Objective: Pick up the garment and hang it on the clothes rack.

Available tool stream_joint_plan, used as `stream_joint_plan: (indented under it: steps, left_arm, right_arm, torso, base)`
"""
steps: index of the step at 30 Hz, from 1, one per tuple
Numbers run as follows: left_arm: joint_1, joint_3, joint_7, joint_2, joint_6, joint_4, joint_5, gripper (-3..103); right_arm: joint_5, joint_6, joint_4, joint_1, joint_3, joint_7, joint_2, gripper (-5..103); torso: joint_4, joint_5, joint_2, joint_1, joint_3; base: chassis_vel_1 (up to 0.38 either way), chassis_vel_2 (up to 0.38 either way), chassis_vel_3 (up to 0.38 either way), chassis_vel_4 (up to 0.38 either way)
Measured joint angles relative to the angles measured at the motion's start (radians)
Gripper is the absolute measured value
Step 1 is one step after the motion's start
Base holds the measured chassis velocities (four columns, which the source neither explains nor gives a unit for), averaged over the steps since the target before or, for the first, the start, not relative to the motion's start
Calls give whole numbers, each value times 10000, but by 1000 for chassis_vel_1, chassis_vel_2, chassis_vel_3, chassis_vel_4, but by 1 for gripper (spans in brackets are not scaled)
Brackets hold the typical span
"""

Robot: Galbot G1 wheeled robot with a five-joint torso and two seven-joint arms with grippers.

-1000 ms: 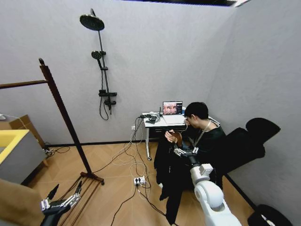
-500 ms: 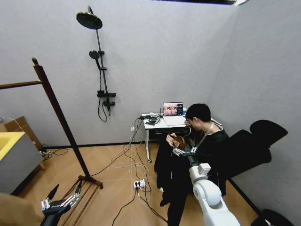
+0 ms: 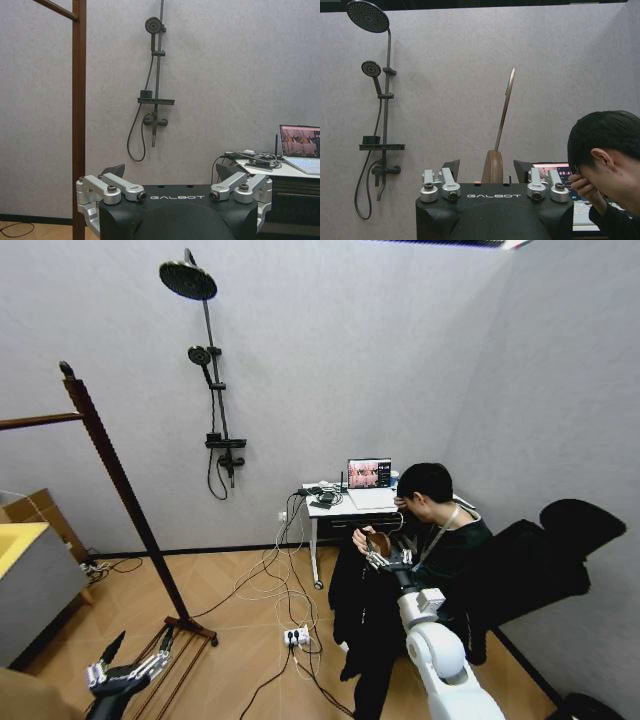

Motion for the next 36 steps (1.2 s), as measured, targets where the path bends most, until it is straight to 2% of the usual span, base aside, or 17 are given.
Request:
stream_joint_plan:
  steps: [3,6,9,10,12,13,14,23,29,36]
  left_arm:
    - [0,0,0,0,0,0,0,100]
    - [0,0,0,0,0,0,0,100]
    - [0,0,0,0,0,0,0,100]
    - [0,0,0,0,0,0,0,100]
    - [0,0,0,0,0,0,0,100]
    - [0,0,0,0,0,0,0,100]
    - [0,0,0,0,0,0,0,100]
    - [0,0,-1,0,0,0,0,100]
    - [0,0,0,0,0,0,0,100]
    - [0,0,0,0,0,0,0,100]
  right_arm:
    - [24,0,30,-4,-2,79,2,48]
    - [34,40,29,-4,-2,70,6,42]
    - [150,100,29,-15,16,56,13,27]
    - [150,100,29,-15,16,56,13,27]
    - [177,110,49,-55,54,60,5,16]
    - [177,110,49,-55,54,60,5,16]
    - [185,116,71,-71,59,64,2,11]
    - [-208,425,64,-43,139,620,-34,9]
    - [-170,454,88,31,-75,471,-184,9]
    - [108,867,-464,748,-861,32,-319,9]
  torso:
    - [-1,0,-1,5,1]
    - [-1,1,-1,5,1]
    - [0,0,-1,4,1]
    - [0,0,-1,4,1]
    - [-1,1,-1,5,1]
    - [-1,1,-1,5,1]
    - [1,2,-1,4,1]
    - [1,1,-1,5,1]
    - [-3,3,-2,5,2]
    - [-1,0,-3,6,2]
  base:
    - [0,0,0,0]
    - [0,0,0,0]
    - [0,0,0,0]
    - [0,0,0,0]
    - [0,0,0,0]
    - [0,0,0,0]
    - [0,0,0,0]
    - [0,0,0,0]
    - [0,0,0,0]
    - [0,0,0,0]
